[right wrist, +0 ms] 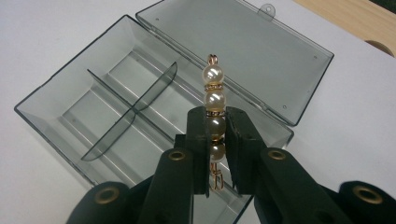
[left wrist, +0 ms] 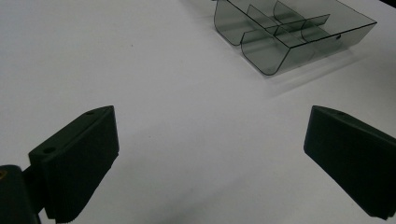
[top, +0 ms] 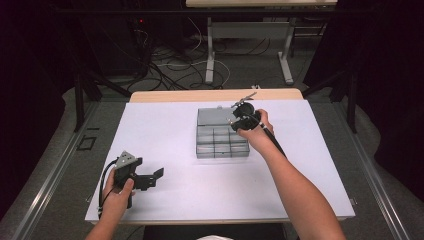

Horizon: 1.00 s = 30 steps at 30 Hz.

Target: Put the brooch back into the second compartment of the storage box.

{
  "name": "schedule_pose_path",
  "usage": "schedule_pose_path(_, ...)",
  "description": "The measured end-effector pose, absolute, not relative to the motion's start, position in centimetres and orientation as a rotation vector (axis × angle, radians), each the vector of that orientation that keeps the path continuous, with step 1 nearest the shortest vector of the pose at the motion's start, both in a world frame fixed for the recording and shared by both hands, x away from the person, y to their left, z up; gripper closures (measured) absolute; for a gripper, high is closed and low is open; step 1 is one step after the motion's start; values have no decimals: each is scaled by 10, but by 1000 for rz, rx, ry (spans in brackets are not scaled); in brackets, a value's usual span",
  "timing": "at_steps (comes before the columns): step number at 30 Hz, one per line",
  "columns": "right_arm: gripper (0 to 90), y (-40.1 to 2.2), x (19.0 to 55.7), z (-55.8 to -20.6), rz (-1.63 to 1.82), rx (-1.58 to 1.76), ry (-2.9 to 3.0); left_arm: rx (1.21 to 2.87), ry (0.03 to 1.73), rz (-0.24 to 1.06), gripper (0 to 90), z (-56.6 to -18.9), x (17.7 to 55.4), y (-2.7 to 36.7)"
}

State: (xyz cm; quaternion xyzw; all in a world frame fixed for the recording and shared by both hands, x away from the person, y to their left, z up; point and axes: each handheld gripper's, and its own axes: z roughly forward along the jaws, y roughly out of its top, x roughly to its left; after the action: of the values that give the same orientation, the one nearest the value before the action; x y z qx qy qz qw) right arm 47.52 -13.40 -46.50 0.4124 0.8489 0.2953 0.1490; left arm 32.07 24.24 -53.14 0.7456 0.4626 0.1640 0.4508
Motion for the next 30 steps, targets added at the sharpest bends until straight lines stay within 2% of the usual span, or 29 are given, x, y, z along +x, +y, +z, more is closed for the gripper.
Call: schedule_pose_path(30,809,-109,486,-477,869,1210,2446,1843,1144,407,32,-531,320,244)
